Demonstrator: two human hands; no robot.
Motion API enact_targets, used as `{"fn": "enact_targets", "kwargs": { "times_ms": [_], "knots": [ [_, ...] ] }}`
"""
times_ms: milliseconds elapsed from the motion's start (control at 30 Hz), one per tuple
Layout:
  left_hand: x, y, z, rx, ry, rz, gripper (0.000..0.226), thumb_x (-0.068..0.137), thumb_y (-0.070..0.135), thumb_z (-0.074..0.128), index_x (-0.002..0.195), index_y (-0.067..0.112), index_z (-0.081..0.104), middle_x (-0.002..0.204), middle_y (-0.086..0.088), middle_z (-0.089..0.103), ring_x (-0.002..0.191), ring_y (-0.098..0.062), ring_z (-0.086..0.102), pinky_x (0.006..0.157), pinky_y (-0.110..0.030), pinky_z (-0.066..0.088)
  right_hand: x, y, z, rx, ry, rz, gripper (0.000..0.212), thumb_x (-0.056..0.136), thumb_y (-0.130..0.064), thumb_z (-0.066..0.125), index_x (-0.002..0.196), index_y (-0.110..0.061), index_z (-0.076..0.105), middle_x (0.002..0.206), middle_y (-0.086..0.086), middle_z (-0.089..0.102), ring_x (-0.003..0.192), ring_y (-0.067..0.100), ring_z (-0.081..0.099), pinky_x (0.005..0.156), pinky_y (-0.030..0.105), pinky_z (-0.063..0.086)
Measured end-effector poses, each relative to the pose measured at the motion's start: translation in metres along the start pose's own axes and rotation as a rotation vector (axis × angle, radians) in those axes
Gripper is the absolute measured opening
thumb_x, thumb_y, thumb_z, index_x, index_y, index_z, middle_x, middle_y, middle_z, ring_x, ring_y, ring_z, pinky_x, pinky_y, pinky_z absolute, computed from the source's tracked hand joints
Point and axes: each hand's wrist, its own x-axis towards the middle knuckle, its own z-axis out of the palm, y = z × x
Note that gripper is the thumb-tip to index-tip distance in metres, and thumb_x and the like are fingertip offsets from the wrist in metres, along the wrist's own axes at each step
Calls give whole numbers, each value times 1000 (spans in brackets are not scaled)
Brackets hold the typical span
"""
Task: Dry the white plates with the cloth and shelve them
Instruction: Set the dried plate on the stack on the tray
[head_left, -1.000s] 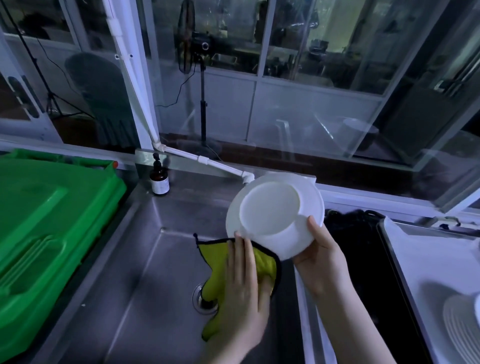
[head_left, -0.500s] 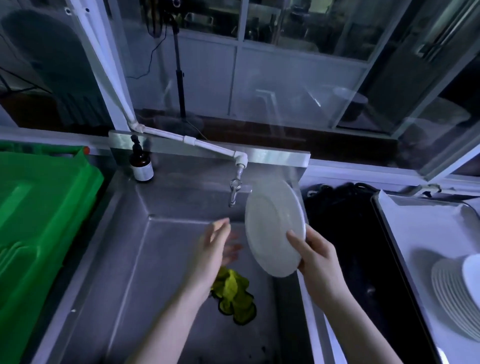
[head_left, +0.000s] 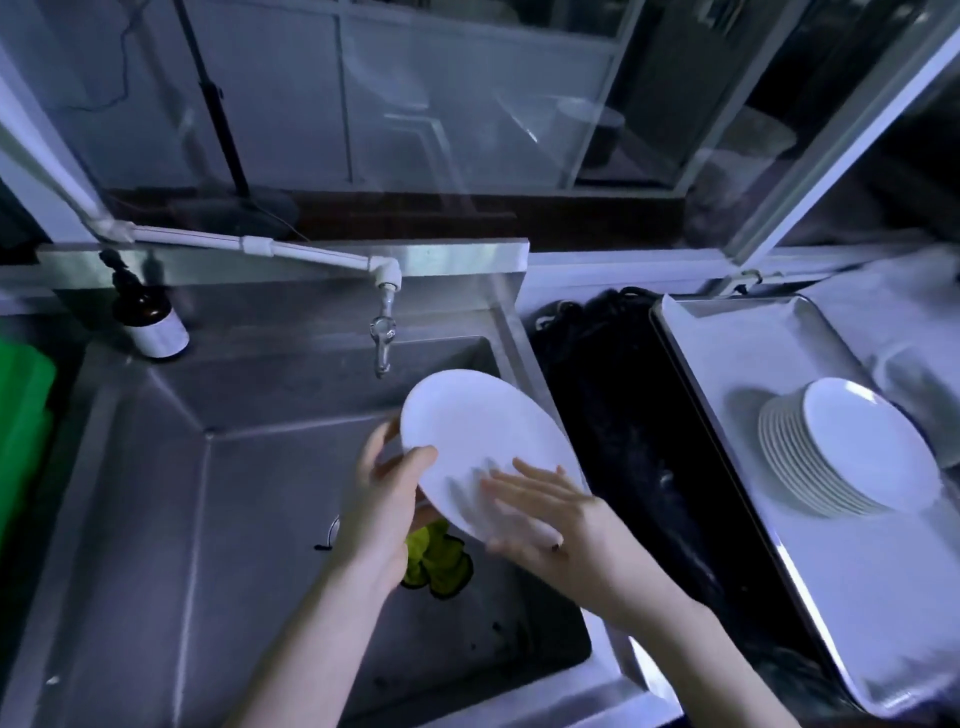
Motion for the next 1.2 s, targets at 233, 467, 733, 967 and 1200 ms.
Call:
{"fn": "enact_targets", "kwargs": {
  "times_ms": [233,467,733,967,1200],
  "knots": [
    [-35,-11,29,26,-101,10,35,91,12,60,111,40,66,103,13,73,92,-16,69,54,-26,54,-54,61,-36,195,574,526,58,90,-33,71,144,-31,50,133,-9,59,117,12,59,92,24,47],
    [-102,-49,104,207,-280,142,35,92,20,60,108,51,64,110,16,69,103,-15,65,62,-28,54,-147,102,-61,586,772,514,30,83,-12,73,91,-41,76,78,1,72,72,12,62,72,32,50],
    [-171,-121,212,462,-469,165,42,91,7,55,113,40,68,109,17,72,106,-8,65,87,-31,54,-285,168,-121,549,978,583,32,80,-8,67,96,-34,76,71,13,62,61,9,46,62,24,38],
    [-213,-174,293,516,-520,135,38,85,0,63,86,35,78,94,4,77,91,-12,73,80,-27,55,-376,214,-152,508,1116,684,44,79,-12,70,80,-56,70,68,-14,60,70,7,54,75,36,43],
    [-213,-205,357,473,-473,98,26,82,-4,68,90,20,75,88,-2,78,83,-14,74,67,-19,58,-403,258,-175,501,1194,729,36,79,-10,69,80,-47,72,71,-5,50,62,9,47,66,31,38]
  ]
}}
